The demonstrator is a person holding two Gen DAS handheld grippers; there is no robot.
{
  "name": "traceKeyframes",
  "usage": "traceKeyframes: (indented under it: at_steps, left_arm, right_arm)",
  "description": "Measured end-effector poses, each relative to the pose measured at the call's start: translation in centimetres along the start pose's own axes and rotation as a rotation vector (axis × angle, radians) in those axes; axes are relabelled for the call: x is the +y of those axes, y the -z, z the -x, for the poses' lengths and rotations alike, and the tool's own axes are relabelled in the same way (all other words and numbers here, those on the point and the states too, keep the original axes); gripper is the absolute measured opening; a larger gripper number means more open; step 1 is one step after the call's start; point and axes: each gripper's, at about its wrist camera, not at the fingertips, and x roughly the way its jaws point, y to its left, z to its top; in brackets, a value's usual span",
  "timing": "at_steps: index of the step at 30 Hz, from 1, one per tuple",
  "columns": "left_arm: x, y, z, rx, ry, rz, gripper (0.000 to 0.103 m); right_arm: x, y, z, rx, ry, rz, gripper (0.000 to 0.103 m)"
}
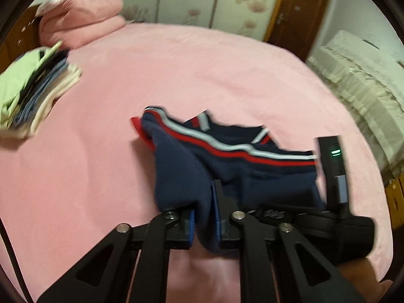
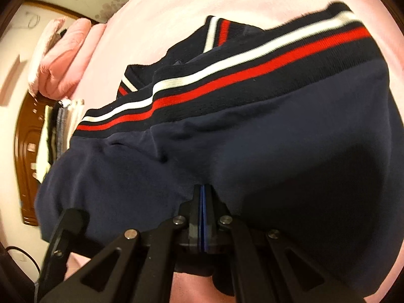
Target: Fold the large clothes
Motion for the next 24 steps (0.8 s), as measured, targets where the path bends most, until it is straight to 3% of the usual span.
traceKeyframes:
  at_steps: [4,10,14,18,19,20,21,24]
  left_arm:
    - [-3.5,-0.5,0.9,-0.025,0.026,-0.102,0.006]
    - [-6.8,0.0,0.6,-0.02,-0.043,-0.173,0.006]
    - [-7.6,0.4,0.4,0.036,-0.046,-0.152,0.006]
    - [-5.8,0.4,-0.2,0.081,-0.134,-0.085,0.01]
    - [-5.1,0.3,-0.5,0.093,-0.164,-0.071,0.022]
    - [-4.3,0.2,-0.9,0.12,-0.187,-0.062,0.044]
    - [-3.6,0.1,-1.3,0.141,-0.196,-0.05,0.051]
    - [-0.6,0.5,-2.1,0.174,-0.175,0.066,0.054]
  right_arm:
    - [-0.7,0.0,0.6,0.031,-0.05,0.021,0.0]
    - [-2.3,0.1,1.5,0.103,-0.099,0.054,0.0]
    - [-4.3,0.0,2.4,0.156,-0.163,0.031,0.0]
    - [-5.1,0.1,2.7,0.184,-0.178,0.057,0.0]
    - [-4.8,0.2,2.6,0.187,-0.166,0.071,0.0]
    - [-4.6,0.3,2.5,0.187,-0.158,0.081,0.0]
    - [-4.4,0.3,2.5,0.186,-0.15,0.089,0.0]
    - [-4.7,0.7,2.6,0.172,-0.144,0.073,0.0]
